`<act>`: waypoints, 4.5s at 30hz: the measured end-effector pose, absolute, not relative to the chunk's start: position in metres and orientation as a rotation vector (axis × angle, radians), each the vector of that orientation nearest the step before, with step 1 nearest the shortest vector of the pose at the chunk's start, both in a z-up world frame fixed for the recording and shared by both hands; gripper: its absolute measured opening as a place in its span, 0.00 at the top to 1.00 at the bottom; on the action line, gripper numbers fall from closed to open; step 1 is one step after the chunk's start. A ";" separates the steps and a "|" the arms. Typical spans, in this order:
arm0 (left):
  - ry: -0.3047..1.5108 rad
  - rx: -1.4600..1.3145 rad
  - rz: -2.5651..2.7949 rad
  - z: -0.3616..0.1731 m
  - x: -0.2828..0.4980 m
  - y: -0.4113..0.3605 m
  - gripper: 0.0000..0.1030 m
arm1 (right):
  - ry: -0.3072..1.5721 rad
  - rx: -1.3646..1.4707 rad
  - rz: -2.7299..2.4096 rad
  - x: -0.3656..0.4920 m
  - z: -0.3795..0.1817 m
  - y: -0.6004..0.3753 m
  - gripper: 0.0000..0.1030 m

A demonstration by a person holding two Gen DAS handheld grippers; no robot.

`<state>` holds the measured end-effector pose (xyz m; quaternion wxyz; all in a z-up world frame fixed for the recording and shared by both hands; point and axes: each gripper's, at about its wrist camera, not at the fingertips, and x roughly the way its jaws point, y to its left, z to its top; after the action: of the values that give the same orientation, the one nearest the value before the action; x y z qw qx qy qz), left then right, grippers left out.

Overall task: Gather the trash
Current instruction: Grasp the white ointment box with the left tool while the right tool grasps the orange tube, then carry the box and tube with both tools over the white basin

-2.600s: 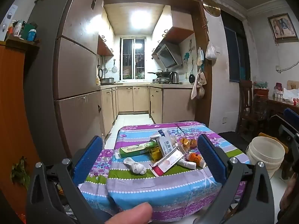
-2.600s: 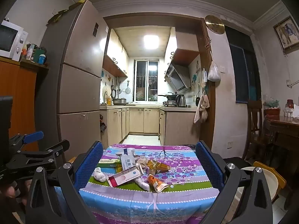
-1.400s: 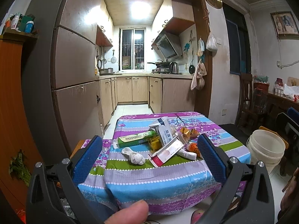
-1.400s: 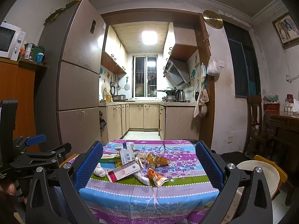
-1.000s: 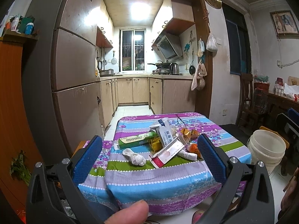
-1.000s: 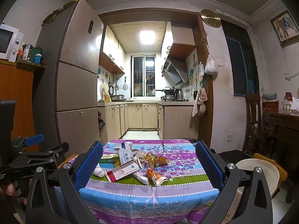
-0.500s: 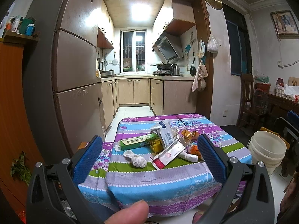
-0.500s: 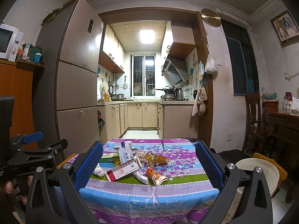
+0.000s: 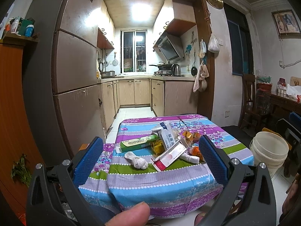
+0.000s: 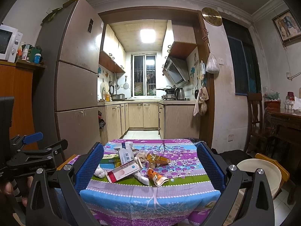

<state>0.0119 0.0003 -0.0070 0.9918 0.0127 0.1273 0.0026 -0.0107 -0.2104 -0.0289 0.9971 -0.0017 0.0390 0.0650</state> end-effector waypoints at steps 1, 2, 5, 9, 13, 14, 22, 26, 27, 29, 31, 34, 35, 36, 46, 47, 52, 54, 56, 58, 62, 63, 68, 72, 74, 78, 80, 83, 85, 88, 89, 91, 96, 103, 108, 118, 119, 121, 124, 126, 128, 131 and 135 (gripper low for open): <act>0.255 0.026 0.005 -0.007 0.012 0.000 0.05 | 0.079 -0.004 0.130 -0.011 -0.029 -0.211 0.04; 0.256 0.026 0.005 -0.007 0.012 0.000 0.05 | 0.079 -0.003 0.130 -0.011 -0.029 -0.211 0.04; 0.256 0.025 0.005 -0.007 0.012 0.001 0.05 | 0.081 -0.002 0.131 -0.011 -0.029 -0.211 0.04; 0.259 0.026 0.007 -0.008 0.013 0.000 0.05 | 0.087 -0.002 0.133 -0.009 -0.030 -0.211 0.04; 0.255 0.032 0.014 -0.008 0.023 0.006 0.05 | 0.106 -0.012 0.147 -0.003 -0.035 -0.211 0.04; 0.261 0.028 0.012 -0.009 0.029 0.012 0.05 | 0.120 -0.020 0.166 0.001 -0.038 -0.212 0.04; 0.506 -0.028 0.051 -0.046 0.143 0.090 0.05 | 0.354 -0.073 0.369 0.080 -0.089 -0.219 0.17; 0.643 -0.046 -0.033 -0.081 0.189 0.111 0.14 | 0.527 -0.085 0.421 0.162 -0.121 -0.230 0.52; 0.681 -0.049 -0.091 -0.090 0.198 0.109 0.16 | 0.557 -0.090 0.433 0.178 -0.127 -0.231 0.52; 0.711 -0.011 -0.182 -0.100 0.205 0.092 0.24 | 0.637 -0.092 0.471 0.217 -0.139 -0.231 0.52; 0.722 0.064 -0.298 -0.107 0.213 0.064 0.25 | 0.672 -0.086 0.493 0.245 -0.146 -0.228 0.52; 0.734 0.162 -0.416 -0.118 0.228 0.025 0.30 | 0.723 -0.104 0.521 0.281 -0.155 -0.217 0.52; 0.736 0.188 -0.436 -0.121 0.233 0.016 0.31 | 0.745 -0.116 0.525 0.290 -0.159 -0.215 0.52; 0.743 0.208 -0.450 -0.124 0.239 0.008 0.31 | 0.764 -0.121 0.524 0.295 -0.161 -0.216 0.52; 0.819 0.233 -0.492 -0.150 0.275 -0.016 0.70 | 0.888 -0.119 0.525 0.329 -0.186 -0.212 0.70; 0.818 0.228 -0.493 -0.150 0.274 -0.017 0.74 | 0.891 -0.118 0.525 0.329 -0.187 -0.212 0.74; 0.805 0.195 -0.487 -0.148 0.273 -0.012 0.84 | 0.879 -0.086 0.497 0.328 -0.189 -0.213 0.90; 0.792 0.195 -0.481 -0.147 0.271 -0.013 0.85 | 0.844 -0.057 0.483 0.321 -0.183 -0.216 0.90; 0.767 0.176 -0.470 -0.143 0.267 -0.013 0.86 | 0.800 -0.036 0.452 0.312 -0.175 -0.220 0.90; 0.737 0.154 -0.458 -0.137 0.260 -0.012 0.87 | 0.746 -0.016 0.412 0.302 -0.166 -0.222 0.90; 0.670 0.110 -0.430 -0.120 0.244 -0.010 0.87 | 0.651 -0.013 0.348 0.281 -0.147 -0.220 0.90; 0.643 0.100 -0.411 -0.112 0.238 -0.010 0.87 | 0.620 -0.010 0.333 0.275 -0.140 -0.218 0.90; 0.523 0.078 -0.305 -0.079 0.217 -0.011 0.87 | 0.457 0.007 0.267 0.253 -0.093 -0.214 0.90; 0.419 0.055 -0.206 -0.047 0.205 -0.015 0.87 | 0.362 -0.011 0.230 0.242 -0.059 -0.209 0.90; 0.396 0.039 -0.181 -0.036 0.205 -0.018 0.87 | 0.330 -0.020 0.215 0.237 -0.047 -0.209 0.90; 0.373 0.017 -0.158 -0.020 0.207 -0.029 0.87 | 0.302 -0.023 0.176 0.232 -0.029 -0.217 0.90; 0.366 0.020 -0.179 -0.013 0.209 -0.041 0.87 | 0.305 -0.014 0.149 0.229 -0.022 -0.226 0.90; 0.355 0.031 -0.228 -0.004 0.211 -0.061 0.87 | 0.303 -0.004 0.098 0.223 -0.013 -0.246 0.90; 0.353 0.040 -0.269 0.001 0.213 -0.077 0.87 | 0.303 0.006 0.062 0.218 -0.007 -0.262 0.90; 0.364 0.049 -0.347 0.008 0.217 -0.111 0.87 | 0.299 0.014 -0.009 0.207 0.007 -0.297 0.90; 0.370 0.050 -0.375 0.009 0.219 -0.121 0.87 | 0.300 0.017 -0.039 0.202 0.012 -0.312 0.90; 0.370 0.063 -0.425 0.013 0.220 -0.146 0.87 | 0.308 0.026 -0.095 0.196 0.020 -0.342 0.90; 0.401 0.119 -0.601 0.022 0.218 -0.231 0.87 | 0.368 0.067 -0.240 0.177 0.031 -0.431 0.90; 0.557 0.248 -0.806 0.002 0.220 -0.345 0.87 | 0.595 0.198 -0.332 0.179 0.012 -0.556 0.90; 0.731 0.324 -0.871 -0.021 0.238 -0.406 0.87 | 0.771 0.302 -0.363 0.196 -0.029 -0.624 0.90; 0.940 0.378 -0.881 -0.069 0.250 -0.448 0.87 | 0.889 0.364 -0.362 0.197 -0.087 -0.655 0.90; 0.945 0.381 -0.879 -0.071 0.248 -0.450 0.87 | 0.890 0.375 -0.362 0.198 -0.090 -0.659 0.90; 0.954 0.392 -0.874 -0.076 0.247 -0.453 0.87 | 0.889 0.380 -0.368 0.184 -0.093 -0.644 0.90; 0.959 0.394 -0.868 -0.079 0.246 -0.458 0.87 | 0.887 0.389 -0.370 0.181 -0.097 -0.645 0.90; 0.955 0.401 -0.862 -0.078 0.245 -0.460 0.87 | 0.886 0.393 -0.370 0.180 -0.098 -0.644 0.90; 0.952 0.398 -0.858 -0.076 0.244 -0.461 0.87 | 0.882 0.397 -0.370 0.180 -0.097 -0.642 0.90; 0.951 0.398 -0.850 -0.074 0.244 -0.462 0.87 | 0.876 0.406 -0.369 0.179 -0.098 -0.642 0.90; 0.952 0.401 -0.840 -0.076 0.245 -0.463 0.86 | 0.880 0.406 -0.360 0.180 -0.101 -0.642 0.90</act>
<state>0.2446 -0.4629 -0.0761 0.7866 0.1862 0.4414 -0.3895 0.1802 -0.6421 -0.1012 0.8694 0.1940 0.4206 -0.1722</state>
